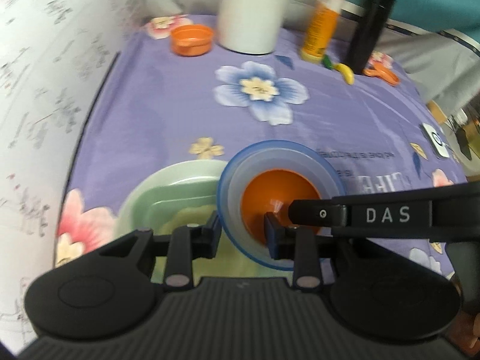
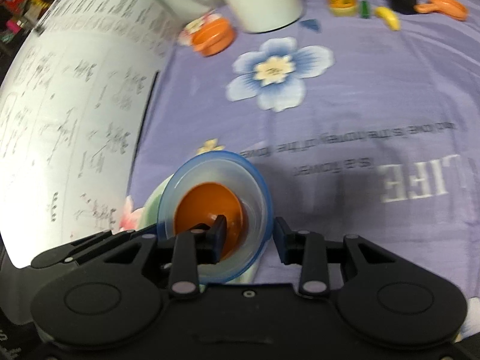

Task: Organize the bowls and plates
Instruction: 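Carry the nested bowls onto the plate stack with the right gripper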

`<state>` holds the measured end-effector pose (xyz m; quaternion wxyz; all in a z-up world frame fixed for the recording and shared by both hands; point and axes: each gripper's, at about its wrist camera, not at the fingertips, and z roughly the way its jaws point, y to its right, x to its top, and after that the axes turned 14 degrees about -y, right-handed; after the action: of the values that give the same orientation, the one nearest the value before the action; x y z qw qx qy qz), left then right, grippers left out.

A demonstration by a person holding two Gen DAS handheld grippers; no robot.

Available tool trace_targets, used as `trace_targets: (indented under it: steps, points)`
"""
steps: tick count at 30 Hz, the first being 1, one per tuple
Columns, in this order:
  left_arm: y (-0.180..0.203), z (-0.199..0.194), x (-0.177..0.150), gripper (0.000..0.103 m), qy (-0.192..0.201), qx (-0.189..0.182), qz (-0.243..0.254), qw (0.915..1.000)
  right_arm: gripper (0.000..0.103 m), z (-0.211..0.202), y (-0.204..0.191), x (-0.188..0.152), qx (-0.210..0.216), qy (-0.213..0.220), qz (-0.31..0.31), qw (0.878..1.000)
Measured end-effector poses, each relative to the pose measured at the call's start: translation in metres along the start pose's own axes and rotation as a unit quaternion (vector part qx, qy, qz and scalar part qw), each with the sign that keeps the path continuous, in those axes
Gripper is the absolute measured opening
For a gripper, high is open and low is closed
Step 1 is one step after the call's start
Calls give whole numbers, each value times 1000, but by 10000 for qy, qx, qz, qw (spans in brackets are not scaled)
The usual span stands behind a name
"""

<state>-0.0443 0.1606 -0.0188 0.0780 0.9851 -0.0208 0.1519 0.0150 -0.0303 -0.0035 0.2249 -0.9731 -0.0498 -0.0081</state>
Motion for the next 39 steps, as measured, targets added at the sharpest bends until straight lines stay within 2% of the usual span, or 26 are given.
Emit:
trace_targets:
  steps: [7,14,28,39]
  points:
    - [-32,-4,-16,29,-69,63,-274,9996,35,18,-38,-2,-18,-218,-358,9991]
    - [-44,-1,-22,30,-151,29,-290,9995,35,32,-50,-6,-75,-378,-407,9984]
    - [-51,14,-26,32,-292,-78,-365,9989,35,45,-51,-7,-164,-536,-328,9979]
    - [-52,20,-23,38,-275,-89,-399,9988,35,52,-48,-1,-145,-556,-288,9979]
